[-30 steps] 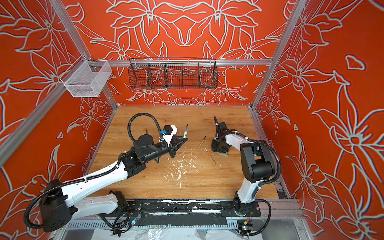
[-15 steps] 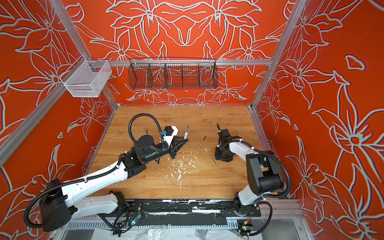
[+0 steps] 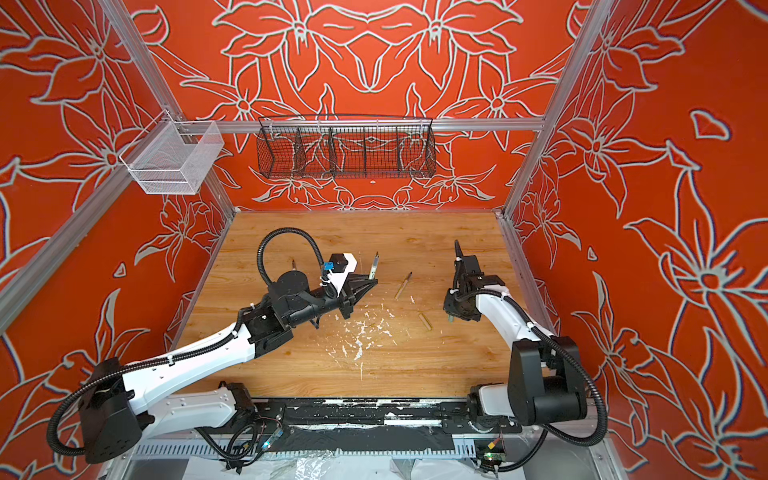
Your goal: Insert the pens into the pen caps
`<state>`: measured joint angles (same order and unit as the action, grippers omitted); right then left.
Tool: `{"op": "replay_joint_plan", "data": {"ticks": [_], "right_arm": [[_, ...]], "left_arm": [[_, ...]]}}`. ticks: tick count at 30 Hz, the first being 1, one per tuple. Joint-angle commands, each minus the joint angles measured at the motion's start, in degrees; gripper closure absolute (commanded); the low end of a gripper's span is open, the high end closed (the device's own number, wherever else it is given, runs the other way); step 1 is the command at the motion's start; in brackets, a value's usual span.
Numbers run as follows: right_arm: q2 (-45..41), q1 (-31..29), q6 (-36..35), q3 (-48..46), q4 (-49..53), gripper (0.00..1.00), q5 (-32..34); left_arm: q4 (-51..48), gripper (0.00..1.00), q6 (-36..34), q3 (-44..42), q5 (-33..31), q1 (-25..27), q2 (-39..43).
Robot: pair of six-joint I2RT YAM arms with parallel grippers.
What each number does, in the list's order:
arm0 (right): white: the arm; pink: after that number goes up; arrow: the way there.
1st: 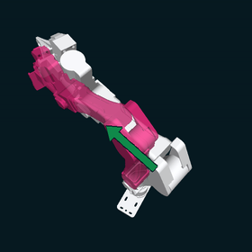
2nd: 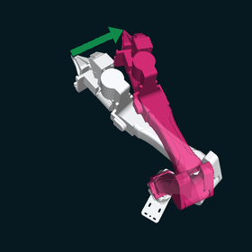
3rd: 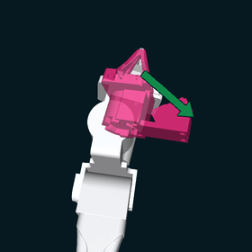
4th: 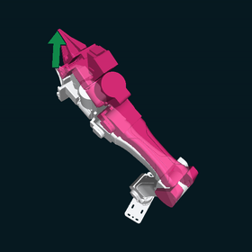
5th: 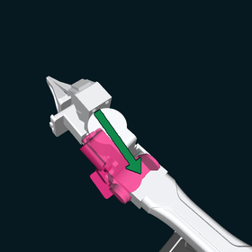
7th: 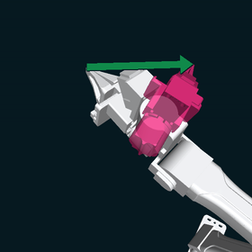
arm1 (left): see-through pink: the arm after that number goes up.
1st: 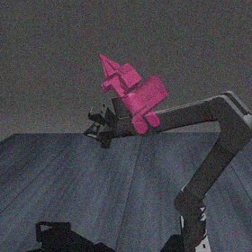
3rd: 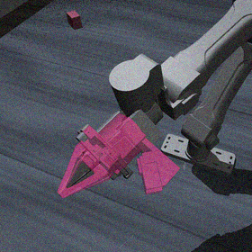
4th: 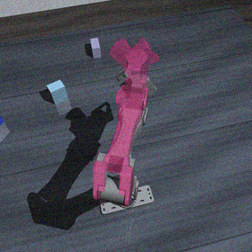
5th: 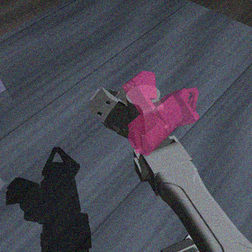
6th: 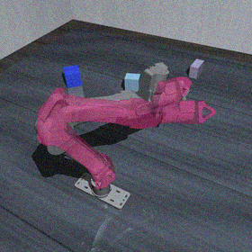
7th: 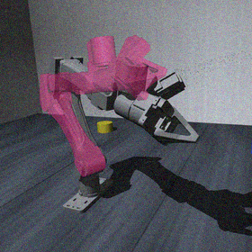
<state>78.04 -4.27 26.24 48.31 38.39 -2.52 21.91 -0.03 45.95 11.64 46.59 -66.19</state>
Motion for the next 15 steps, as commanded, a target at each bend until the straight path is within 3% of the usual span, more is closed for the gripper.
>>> {"op": "replay_joint_plan", "data": {"ticks": [1,15], "right_arm": [[1.8,1.4,1.3,-1.1,-2.0,0.76,0.5],[8.6,2.4,0.3,-2.1,-6.9,0.71,-2.4]], "left_arm": [[0.6,1.00,-0.7,0.2,0.1,0.5,1.0],[0.6,1.00,-0.5,0.2,0.2,0.6,0.1]]}}
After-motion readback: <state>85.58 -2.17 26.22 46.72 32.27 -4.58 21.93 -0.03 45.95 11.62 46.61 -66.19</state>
